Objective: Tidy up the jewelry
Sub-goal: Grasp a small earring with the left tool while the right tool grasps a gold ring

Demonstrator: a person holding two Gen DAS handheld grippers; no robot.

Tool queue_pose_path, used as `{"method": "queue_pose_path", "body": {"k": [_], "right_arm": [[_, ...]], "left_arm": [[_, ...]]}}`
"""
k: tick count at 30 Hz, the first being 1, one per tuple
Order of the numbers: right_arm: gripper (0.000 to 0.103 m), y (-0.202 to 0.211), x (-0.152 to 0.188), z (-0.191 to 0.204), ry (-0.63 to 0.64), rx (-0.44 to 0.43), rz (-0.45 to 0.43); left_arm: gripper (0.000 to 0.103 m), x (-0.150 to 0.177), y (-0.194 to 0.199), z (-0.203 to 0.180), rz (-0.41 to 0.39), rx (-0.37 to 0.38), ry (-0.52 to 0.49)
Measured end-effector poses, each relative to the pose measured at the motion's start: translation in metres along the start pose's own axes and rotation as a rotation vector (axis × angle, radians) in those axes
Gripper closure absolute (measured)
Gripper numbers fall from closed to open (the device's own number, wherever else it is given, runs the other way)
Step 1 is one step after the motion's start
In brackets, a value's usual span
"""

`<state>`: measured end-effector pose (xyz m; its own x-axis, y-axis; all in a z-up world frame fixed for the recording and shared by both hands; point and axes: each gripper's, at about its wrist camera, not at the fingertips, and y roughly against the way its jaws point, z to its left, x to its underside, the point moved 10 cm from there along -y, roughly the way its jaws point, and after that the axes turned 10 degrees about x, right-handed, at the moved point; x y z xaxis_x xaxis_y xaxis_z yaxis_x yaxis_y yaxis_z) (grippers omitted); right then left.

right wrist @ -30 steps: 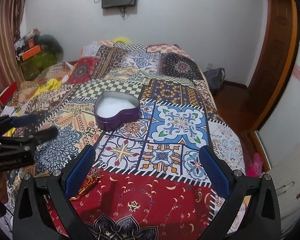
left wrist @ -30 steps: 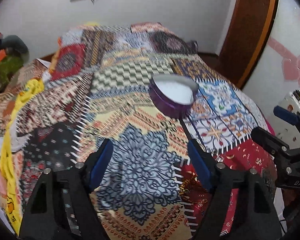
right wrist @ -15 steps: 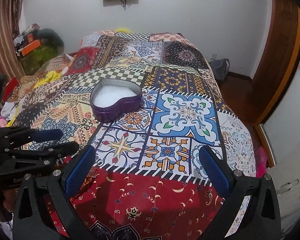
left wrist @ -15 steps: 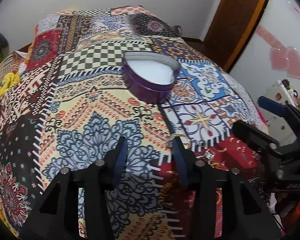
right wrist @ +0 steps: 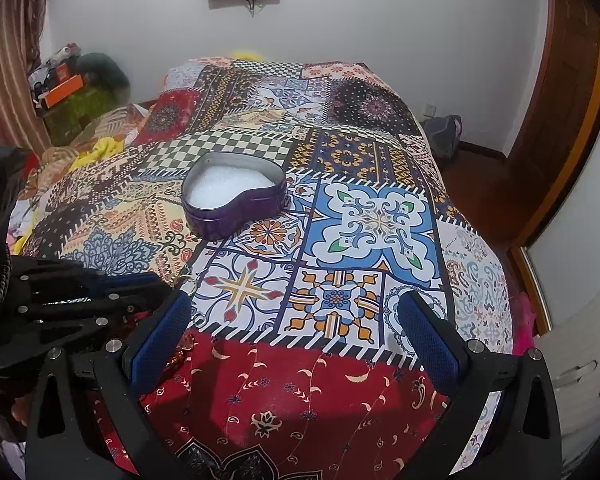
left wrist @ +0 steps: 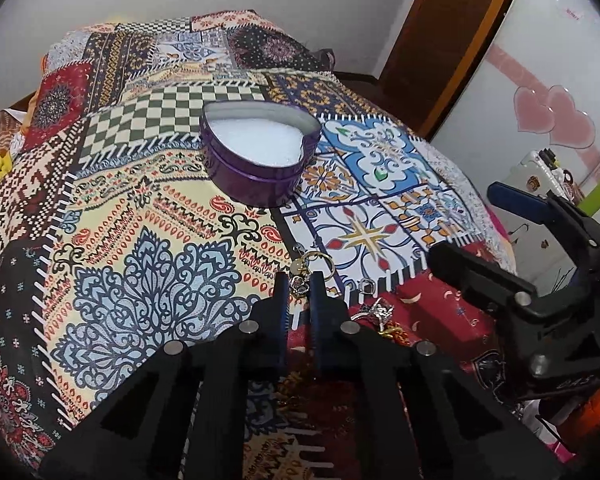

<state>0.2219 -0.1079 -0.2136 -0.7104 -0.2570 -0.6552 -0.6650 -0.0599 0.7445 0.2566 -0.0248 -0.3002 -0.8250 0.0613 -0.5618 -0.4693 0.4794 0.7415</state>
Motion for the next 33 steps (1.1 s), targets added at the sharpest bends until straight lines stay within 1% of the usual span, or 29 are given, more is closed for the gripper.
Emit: {"method": "queue_pose_path", "body": {"k": [4, 7, 11, 12, 14, 16, 17, 19, 23, 25, 27, 29, 30, 31, 33], "right_arm": [[0.001, 0.0, -0.004, 0.008, 0.027, -0.011, -0.009], [0.001, -0.004, -0.008, 0.018, 0.046, -0.045, -0.002], [0.001, -0.012, -0.011, 0.034, 0.079, -0.093, 0.022], [0.001, -0.014, -0.011, 0.038, 0.091, -0.102, 0.026], [0.006, -0.019, -0.011, 0.047, 0.119, -0.119, 0.043], [0.015, -0.024, -0.009, 0.054, 0.145, -0.137, 0.065], [0.017, -0.026, -0.008, 0.057, 0.155, -0.143, 0.073], [0.03, -0.033, -0.004, 0.067, 0.19, -0.161, 0.102], [0.043, -0.039, 0.004, 0.078, 0.231, -0.191, 0.143], [0.055, -0.041, 0.008, 0.082, 0.248, -0.203, 0.161], [0.058, -0.042, 0.01, 0.083, 0.258, -0.204, 0.165], [0.07, -0.04, 0.009, 0.085, 0.269, -0.21, 0.155], [0.081, -0.039, 0.009, 0.085, 0.273, -0.212, 0.153], [0.085, -0.04, 0.009, 0.086, 0.275, -0.213, 0.153], [0.085, -0.04, 0.008, 0.087, 0.274, -0.214, 0.149]], "left_arm": [[0.094, -0.005, 0.016, 0.002, -0.045, -0.002, 0.009], [0.094, -0.012, 0.031, 0.01, -0.087, -0.026, 0.018], [0.094, -0.016, 0.046, 0.022, -0.122, -0.053, 0.034], [0.094, -0.016, 0.049, 0.025, -0.127, -0.064, 0.035], [0.094, -0.015, 0.053, 0.031, -0.134, -0.075, 0.042], [0.094, -0.011, 0.055, 0.037, -0.138, -0.086, 0.049], [0.094, -0.01, 0.056, 0.038, -0.139, -0.09, 0.05], [0.094, -0.009, 0.057, 0.041, -0.139, -0.095, 0.055], [0.094, -0.006, 0.058, 0.046, -0.147, -0.096, 0.059], [0.094, -0.006, 0.058, 0.046, -0.151, -0.092, 0.06], [0.094, -0.006, 0.059, 0.045, -0.153, -0.091, 0.06], [0.094, -0.006, 0.059, 0.044, -0.154, -0.092, 0.057], [0.094, -0.007, 0.059, 0.044, -0.154, -0.093, 0.057], [0.094, -0.007, 0.059, 0.043, -0.154, -0.094, 0.056], [0.094, -0.008, 0.06, 0.042, -0.157, -0.095, 0.057]]}}
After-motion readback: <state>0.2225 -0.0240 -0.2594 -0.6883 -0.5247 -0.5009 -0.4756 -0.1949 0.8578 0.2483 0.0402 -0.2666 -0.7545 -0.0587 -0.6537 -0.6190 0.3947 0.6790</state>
